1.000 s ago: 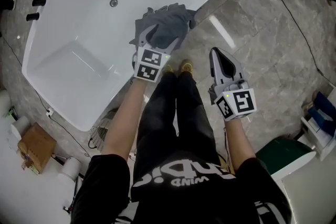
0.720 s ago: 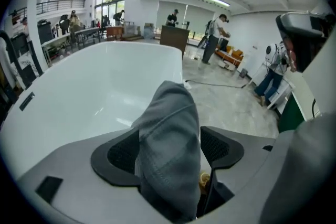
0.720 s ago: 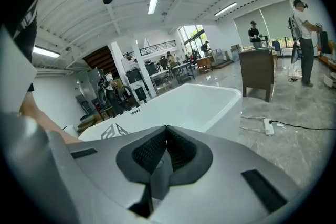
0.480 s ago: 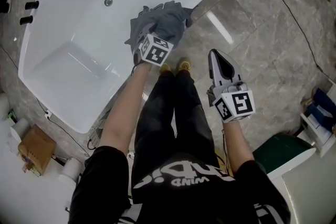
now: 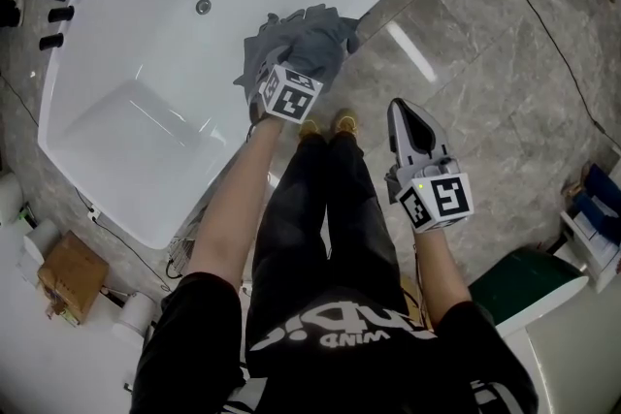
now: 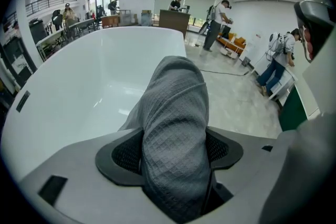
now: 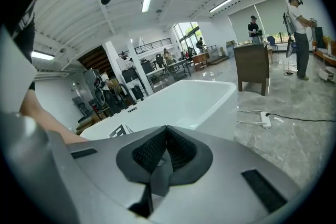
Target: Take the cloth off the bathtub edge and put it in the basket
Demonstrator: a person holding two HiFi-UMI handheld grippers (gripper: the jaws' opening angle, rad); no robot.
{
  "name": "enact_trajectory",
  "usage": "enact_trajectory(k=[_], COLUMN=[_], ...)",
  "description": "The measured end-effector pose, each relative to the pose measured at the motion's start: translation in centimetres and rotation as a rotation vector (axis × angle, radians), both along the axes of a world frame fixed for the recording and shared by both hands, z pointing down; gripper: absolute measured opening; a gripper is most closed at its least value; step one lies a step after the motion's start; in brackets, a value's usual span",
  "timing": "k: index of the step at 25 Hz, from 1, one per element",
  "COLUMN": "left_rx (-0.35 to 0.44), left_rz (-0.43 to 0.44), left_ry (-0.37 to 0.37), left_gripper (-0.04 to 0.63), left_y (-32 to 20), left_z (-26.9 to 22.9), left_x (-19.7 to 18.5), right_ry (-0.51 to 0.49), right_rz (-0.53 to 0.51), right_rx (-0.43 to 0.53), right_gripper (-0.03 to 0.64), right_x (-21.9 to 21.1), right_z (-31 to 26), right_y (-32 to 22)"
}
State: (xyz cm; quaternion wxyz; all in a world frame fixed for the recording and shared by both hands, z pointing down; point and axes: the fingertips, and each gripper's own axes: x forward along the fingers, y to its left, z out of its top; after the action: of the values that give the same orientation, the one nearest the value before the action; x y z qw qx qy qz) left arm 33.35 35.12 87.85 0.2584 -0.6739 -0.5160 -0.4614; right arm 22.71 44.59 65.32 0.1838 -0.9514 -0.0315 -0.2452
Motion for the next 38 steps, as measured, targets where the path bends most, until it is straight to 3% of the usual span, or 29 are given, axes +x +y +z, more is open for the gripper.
enact_trajectory(k=[7, 12, 13, 14, 21, 25, 31, 38], left_rx=[0.016, -0.012, -0.024, -0.035, -0.065, -0.127, -0.256, -0.444], left_rz=[0.005, -0.064, -0.082, -0.101, -0.173, -0.194, -0.248, -0.307], left_ry=[0.0, -0.04, -0.043, -0.049, -0.055, -0.03, 0.021, 0.134], left_gripper=[0.274, 0.209, 0.172, 0.088, 0.083, 0.083, 0.083, 0.083], left_y=[-0.7, -1.8, -2.0, -2.1, -3.9, -3.9, -4.7, -6.9], left_z=[-1.4, -4.0, -4.7, -5.4, -9.7, -15.2, -27.6, -41.9], left_x=[-0.1, -0.3, -0.2, -0.2, -1.8, -2.5, -3.7, -6.3], right_ry=[0.009, 0.012, 0.014, 0.015, 0.024, 0.046, 0.088, 0.182], right_rz=[0.009, 0.029, 0.03, 0.03, 0.018, 0.012, -0.025, -0.055], right_rx=[-0.004, 0.002, 0.003, 0.001, -0.017, -0.04, -0.062, -0.092], right_gripper=[0.014, 0.014, 0.014, 0.014, 0.014, 0.014, 0.014, 0.014], right_x=[-0.1, -0.6, -0.8, -0.9, -2.0, -2.5, -3.9, -5.5], right_z=[-1.1, -2.5, -2.8, -3.1, -5.6, -8.4, -13.9, -20.9], right_y=[0.3, 0.8, 0.9, 1.0, 1.1, 1.8, 1.4, -0.5])
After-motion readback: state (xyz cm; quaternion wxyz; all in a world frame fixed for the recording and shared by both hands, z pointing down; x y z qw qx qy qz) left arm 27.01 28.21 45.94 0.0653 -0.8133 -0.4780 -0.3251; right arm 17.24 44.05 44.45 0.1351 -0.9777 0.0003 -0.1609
